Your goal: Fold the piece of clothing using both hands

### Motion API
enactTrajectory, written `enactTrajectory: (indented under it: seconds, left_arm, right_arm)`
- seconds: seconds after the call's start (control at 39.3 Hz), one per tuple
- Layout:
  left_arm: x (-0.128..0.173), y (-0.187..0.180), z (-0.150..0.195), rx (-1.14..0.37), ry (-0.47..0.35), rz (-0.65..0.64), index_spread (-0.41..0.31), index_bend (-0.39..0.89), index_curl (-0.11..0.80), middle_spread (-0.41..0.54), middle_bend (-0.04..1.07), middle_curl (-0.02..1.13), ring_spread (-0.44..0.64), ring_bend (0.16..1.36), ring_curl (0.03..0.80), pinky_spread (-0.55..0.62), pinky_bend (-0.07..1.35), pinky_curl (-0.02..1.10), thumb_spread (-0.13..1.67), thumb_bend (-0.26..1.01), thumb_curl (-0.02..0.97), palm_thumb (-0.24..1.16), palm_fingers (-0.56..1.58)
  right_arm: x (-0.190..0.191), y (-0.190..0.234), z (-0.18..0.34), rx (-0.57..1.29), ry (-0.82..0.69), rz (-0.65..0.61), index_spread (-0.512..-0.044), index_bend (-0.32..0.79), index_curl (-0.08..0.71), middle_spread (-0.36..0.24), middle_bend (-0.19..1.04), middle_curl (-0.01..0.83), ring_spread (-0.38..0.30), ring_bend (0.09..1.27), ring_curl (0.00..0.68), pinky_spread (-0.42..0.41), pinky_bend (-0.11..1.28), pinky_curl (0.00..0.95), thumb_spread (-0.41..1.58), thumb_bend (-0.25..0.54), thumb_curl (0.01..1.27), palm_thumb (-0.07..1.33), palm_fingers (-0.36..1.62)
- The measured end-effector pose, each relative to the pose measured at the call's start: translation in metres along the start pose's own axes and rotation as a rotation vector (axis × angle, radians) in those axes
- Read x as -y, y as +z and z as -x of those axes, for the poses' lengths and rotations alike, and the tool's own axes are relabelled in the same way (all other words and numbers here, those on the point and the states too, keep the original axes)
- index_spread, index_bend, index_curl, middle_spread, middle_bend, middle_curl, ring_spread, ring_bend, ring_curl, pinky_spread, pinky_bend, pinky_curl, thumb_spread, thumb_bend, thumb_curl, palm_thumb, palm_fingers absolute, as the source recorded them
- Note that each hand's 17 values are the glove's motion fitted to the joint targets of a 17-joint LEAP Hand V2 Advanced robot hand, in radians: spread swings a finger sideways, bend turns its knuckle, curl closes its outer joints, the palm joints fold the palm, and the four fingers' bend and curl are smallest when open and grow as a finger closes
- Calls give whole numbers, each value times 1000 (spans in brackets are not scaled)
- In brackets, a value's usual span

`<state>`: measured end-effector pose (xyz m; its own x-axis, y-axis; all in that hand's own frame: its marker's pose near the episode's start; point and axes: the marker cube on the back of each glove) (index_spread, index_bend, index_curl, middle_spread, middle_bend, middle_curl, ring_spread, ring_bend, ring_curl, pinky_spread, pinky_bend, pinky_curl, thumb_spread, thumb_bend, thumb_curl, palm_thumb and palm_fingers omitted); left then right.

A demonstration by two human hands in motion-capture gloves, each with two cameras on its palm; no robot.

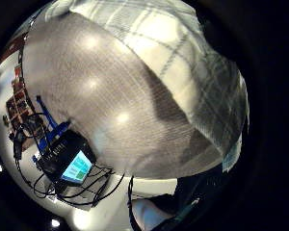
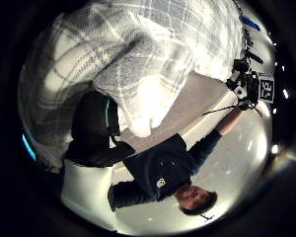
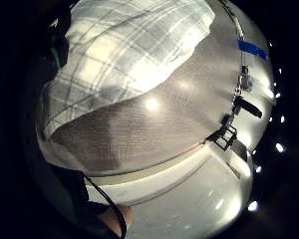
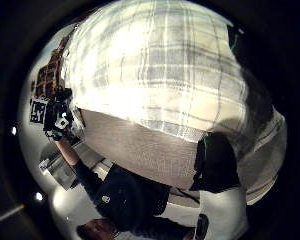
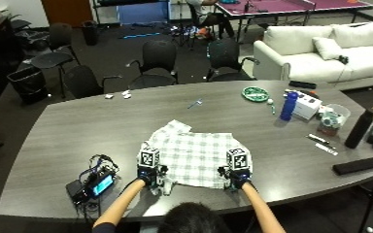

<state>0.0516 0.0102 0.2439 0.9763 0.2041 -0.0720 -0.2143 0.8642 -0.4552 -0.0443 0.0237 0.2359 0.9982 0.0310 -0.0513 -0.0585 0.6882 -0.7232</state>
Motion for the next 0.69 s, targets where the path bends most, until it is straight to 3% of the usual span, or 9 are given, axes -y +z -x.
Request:
enactTrajectory:
  seconds: [0.08,0.2,0.36,0.41,0.51,0.61,0.69]
  left_arm:
    - [3,-3,-3,9,9,-41,-120,265,315,-2,405,383,102,517,252,82,331,321,1090,-4,371,530,492]
    - [3,-6,-4,47,-47,-85,-143,248,338,-52,375,393,28,493,262,-7,359,339,1107,1,386,572,655]
    - [4,-11,-6,114,-74,-223,-185,220,362,-126,335,400,-96,462,279,-154,427,370,1108,23,417,669,929]
    - [0,-9,-6,124,-67,-202,-201,215,371,-154,336,405,-140,454,284,-191,427,375,1098,29,428,704,1020]
    - [-5,-7,-8,125,-33,-203,-225,199,390,-191,355,435,-196,425,308,-235,417,398,1076,28,447,751,1101]
    - [-33,6,-13,57,-99,13,-238,196,409,-211,352,458,-227,411,330,-255,393,410,1007,23,480,802,1118]
    - [-51,9,-15,84,-44,-19,-243,193,421,-217,349,470,-242,403,342,-266,374,412,932,18,512,842,1131]
  right_arm:
    - [-2,0,2,29,33,38,-227,151,247,-120,190,385,-192,541,369,-203,557,356,1045,76,444,840,897]
    - [17,-16,1,-91,-177,-323,-245,138,264,-144,165,387,-218,533,385,-271,575,365,1000,62,469,889,973]
    - [14,-11,7,-92,-174,-289,-265,152,284,-171,175,395,-242,529,402,-320,570,368,875,29,507,941,1110]
    - [12,-10,9,-116,-201,-308,-269,165,299,-183,187,404,-245,536,412,-329,570,374,831,21,522,963,1170]
    - [14,-17,6,-214,-169,-485,-271,180,327,-205,199,419,-248,555,428,-339,566,379,760,-5,546,982,1243]
    - [1,-10,4,-255,-203,-477,-271,177,344,-218,218,438,-253,555,436,-346,566,381,703,-25,566,982,1260]
    - [0,-6,-2,-264,-253,-494,-272,175,357,-224,236,451,-255,551,441,-349,563,383,673,-27,581,980,1262]
